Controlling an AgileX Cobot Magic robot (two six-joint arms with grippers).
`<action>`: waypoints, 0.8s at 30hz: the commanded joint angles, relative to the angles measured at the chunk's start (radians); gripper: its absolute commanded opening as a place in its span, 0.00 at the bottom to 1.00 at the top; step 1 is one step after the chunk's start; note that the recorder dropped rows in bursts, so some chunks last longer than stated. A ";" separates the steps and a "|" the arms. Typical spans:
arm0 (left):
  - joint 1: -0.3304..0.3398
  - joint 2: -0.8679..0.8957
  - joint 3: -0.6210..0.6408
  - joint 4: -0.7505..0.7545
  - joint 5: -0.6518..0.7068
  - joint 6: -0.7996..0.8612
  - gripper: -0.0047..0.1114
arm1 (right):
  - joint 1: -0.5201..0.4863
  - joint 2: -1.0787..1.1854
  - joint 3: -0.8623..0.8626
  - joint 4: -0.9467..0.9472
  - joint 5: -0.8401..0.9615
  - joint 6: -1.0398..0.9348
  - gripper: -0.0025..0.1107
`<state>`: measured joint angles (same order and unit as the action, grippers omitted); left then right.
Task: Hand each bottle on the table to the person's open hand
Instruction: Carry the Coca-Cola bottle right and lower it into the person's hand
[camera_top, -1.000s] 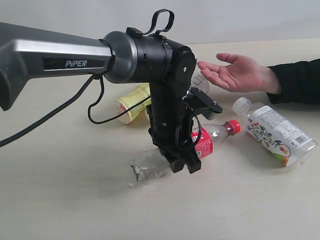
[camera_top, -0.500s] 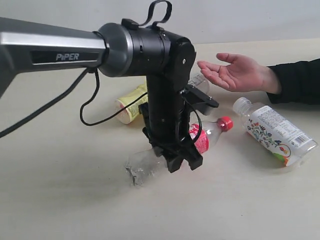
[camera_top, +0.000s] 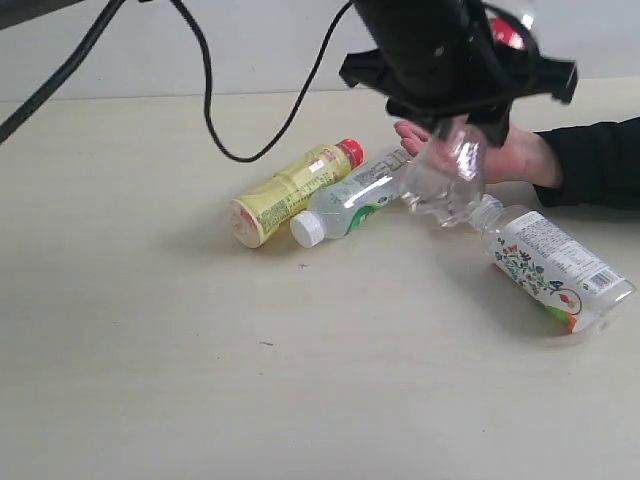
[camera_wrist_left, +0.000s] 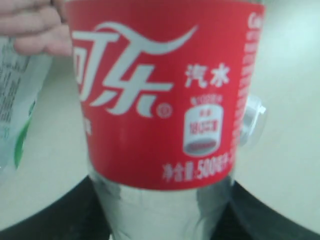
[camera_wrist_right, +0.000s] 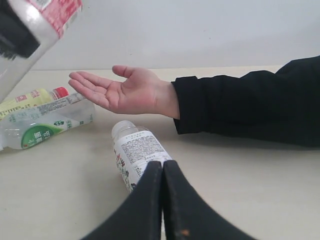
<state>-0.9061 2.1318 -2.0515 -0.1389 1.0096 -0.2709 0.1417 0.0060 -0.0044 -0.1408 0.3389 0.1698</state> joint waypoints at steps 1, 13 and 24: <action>0.004 0.083 -0.180 -0.006 -0.020 -0.176 0.04 | 0.004 -0.006 0.004 0.003 -0.008 -0.001 0.02; 0.061 0.346 -0.427 -0.062 -0.151 -0.442 0.04 | 0.004 -0.006 0.004 0.003 -0.008 -0.001 0.02; 0.171 0.484 -0.427 -0.389 -0.249 -0.340 0.04 | 0.004 -0.006 0.004 0.003 -0.008 -0.001 0.02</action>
<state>-0.7436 2.6143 -2.4693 -0.5211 0.7718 -0.6343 0.1417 0.0060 -0.0044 -0.1408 0.3389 0.1698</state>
